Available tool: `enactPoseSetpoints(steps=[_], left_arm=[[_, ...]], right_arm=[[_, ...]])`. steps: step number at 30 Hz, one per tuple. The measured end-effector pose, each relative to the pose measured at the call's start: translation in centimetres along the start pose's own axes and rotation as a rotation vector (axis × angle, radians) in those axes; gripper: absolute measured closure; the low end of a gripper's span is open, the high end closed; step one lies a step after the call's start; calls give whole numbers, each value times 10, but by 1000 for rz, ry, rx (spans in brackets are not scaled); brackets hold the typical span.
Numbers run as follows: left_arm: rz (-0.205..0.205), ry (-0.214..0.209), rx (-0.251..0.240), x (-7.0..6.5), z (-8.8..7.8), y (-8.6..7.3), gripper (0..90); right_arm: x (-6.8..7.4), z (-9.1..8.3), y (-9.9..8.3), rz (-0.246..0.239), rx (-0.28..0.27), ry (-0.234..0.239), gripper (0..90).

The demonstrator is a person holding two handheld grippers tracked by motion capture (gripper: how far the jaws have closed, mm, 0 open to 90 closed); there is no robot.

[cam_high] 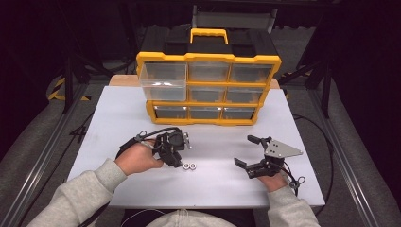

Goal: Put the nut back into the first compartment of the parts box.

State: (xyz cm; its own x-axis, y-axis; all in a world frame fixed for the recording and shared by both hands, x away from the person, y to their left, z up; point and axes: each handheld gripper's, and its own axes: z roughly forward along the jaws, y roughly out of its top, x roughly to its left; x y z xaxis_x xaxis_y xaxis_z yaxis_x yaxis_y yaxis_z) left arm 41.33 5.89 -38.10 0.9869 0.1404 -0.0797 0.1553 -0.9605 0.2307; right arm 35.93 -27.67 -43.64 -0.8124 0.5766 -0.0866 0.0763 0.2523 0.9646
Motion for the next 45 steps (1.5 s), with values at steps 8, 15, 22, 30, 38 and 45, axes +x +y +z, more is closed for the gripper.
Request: enactPoseSetpoints(steps=[8, 15, 22, 30, 38, 45], left_arm=[[-7, -2, -9, 0, -30, 2, 694], [-3, 7, -3, -2, -62, 6, 694], [10, 17, -14, -3, -95, 10, 694], [8, 42, -27, -2, -139, 14, 694], [-2, 69, -38, -2, -171, 18, 694], [-9, 73, -48, 0, -197, 22, 694]], right_arm=[[0, -1, 0, 0, -2, 1, 34], [0, -1, 0, 1, -1, 2, 34], [0, -1, 0, 5, -1, 4, 34], [-1, 0, 0, 14, -1, 11, 34], [-1, 0, -1, 21, 0, 14, 34], [-1, 1, -2, 20, 6, 21, 34]])
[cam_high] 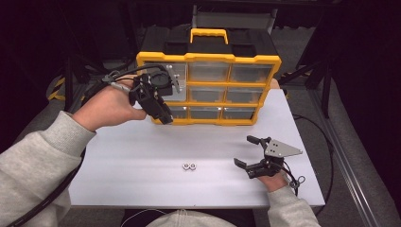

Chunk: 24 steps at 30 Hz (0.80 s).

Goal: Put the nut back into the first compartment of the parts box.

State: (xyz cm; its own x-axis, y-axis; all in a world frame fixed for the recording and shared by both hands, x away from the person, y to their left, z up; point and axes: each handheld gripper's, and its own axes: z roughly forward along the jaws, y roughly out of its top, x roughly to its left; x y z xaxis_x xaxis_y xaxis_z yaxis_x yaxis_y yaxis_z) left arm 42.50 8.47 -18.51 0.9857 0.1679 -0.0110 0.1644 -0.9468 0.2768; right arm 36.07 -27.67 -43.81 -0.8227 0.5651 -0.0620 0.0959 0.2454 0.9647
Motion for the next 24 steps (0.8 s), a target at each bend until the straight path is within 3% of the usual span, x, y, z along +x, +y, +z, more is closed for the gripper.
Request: enactPoseSetpoints(steps=[8, 13, 24], left_arm=[[3, 15, -31, 6, -29, 5, 694], [11, 33, -22, 7, -42, 10, 693], [-25, 69, -39, 22, -63, 15, 694]], right_arm=[[0, 0, 0, 3, 2, 2, 34], [0, 0, -1, 8, 7, 6, 34], [0, 0, -1, 6, 11, 13, 34]])
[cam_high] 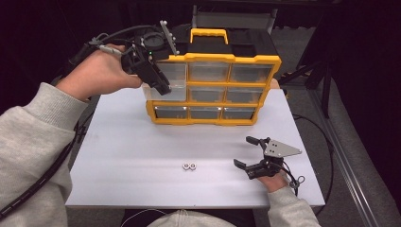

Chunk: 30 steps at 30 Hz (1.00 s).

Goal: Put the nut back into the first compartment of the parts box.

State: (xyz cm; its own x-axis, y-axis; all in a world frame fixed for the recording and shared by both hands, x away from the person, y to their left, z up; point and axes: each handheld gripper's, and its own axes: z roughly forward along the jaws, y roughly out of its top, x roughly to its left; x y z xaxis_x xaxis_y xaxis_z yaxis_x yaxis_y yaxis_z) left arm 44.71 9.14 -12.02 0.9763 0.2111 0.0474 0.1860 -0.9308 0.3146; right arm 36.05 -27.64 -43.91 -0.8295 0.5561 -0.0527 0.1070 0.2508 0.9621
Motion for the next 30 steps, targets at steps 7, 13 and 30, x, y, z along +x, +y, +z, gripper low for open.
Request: enactPoseSetpoints(steps=[7, 13, 30], left_arm=[[-29, 22, -26, 13, -7, 3, 694], [-68, 43, -62, 25, -5, 10, 694], [-187, 97, -64, 53, 19, 14, 695]], right_arm=[[0, 0, 0, -4, -2, 1, 34], [1, 0, 0, -5, -2, 3, 34], [1, -1, 0, -13, 1, 11, 34]])
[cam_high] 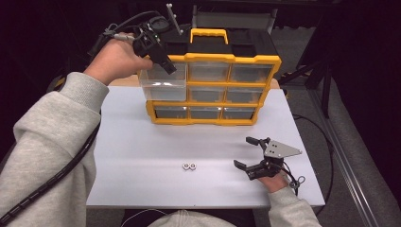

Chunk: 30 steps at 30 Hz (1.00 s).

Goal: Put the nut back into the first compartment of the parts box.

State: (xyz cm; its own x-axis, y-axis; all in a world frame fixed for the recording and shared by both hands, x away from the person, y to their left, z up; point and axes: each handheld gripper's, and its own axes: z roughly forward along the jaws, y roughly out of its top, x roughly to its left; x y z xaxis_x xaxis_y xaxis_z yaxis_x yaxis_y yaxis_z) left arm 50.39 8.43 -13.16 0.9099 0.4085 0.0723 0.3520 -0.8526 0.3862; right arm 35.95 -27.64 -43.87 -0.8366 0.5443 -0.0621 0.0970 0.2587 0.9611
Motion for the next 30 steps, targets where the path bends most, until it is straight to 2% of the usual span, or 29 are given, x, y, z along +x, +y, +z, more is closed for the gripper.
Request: enactPoseSetpoints(steps=[6, 14, 20, 30], left_arm=[[-6, -17, 30, 4, 18, 2, 695], [-11, -38, 48, 6, 30, 2, 695], [-13, -56, 83, 7, 42, 2, 695], [-13, -78, 117, 10, 49, 1, 695]], right_arm=[[0, 0, 0, -2, 0, 2, 34], [0, 0, 0, -3, 7, 4, 34], [0, 0, 0, -3, 7, 5, 34], [0, 1, -1, -7, 10, 5, 34]])
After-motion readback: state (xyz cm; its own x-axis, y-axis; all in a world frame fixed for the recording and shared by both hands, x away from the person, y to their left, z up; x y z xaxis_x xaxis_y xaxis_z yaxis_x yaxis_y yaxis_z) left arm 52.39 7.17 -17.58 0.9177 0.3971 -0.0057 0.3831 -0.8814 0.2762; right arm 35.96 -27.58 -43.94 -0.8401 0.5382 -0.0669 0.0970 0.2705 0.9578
